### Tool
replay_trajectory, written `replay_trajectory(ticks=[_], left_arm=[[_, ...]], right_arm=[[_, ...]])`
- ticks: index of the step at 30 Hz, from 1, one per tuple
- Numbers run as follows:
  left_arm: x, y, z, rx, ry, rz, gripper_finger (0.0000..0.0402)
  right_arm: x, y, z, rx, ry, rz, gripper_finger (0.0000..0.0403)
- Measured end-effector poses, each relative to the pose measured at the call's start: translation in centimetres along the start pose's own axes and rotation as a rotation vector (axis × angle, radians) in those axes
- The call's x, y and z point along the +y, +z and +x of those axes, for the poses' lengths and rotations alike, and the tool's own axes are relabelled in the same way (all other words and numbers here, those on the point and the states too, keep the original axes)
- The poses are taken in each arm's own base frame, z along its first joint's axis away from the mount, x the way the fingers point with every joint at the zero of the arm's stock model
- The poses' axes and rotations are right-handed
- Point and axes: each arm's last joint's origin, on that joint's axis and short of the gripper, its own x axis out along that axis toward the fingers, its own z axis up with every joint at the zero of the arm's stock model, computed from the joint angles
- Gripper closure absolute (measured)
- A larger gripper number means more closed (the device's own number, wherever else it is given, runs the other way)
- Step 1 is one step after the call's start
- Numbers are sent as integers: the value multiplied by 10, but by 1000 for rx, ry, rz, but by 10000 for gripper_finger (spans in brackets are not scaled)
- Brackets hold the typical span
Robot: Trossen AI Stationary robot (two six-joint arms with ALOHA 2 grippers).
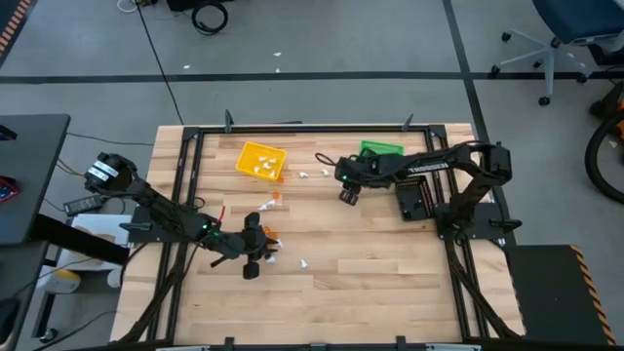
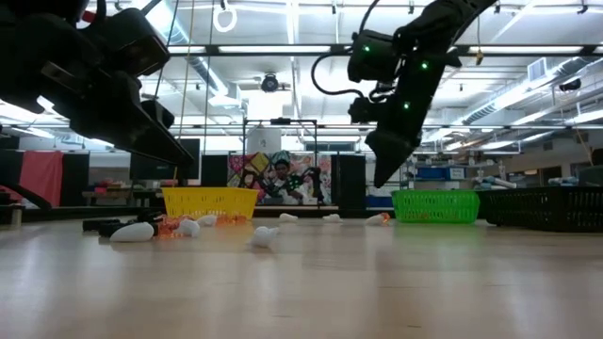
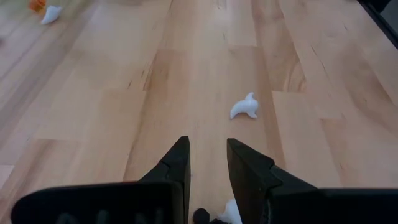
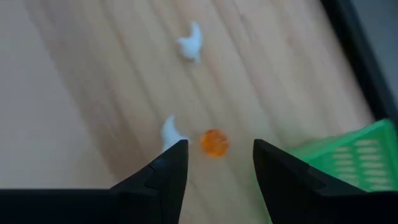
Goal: Sort Halloween decoration
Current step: Put the orange pumpkin toy into the green bin
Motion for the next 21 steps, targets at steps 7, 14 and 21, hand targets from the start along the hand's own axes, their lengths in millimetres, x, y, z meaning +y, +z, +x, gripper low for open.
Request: replay_trajectory(ticks=[7,14,21], left_arm=[[0,0,0,-2,-2,0,320],[0,0,0,-1,-2,0,320],[0,0,0,-2,-2,1,320]], right_arm=[[-18,-1,4,52,-126,-140,229],[-8,0,0,29,-99,-227,230],[13,-6,-10,43,-55,-523,231]])
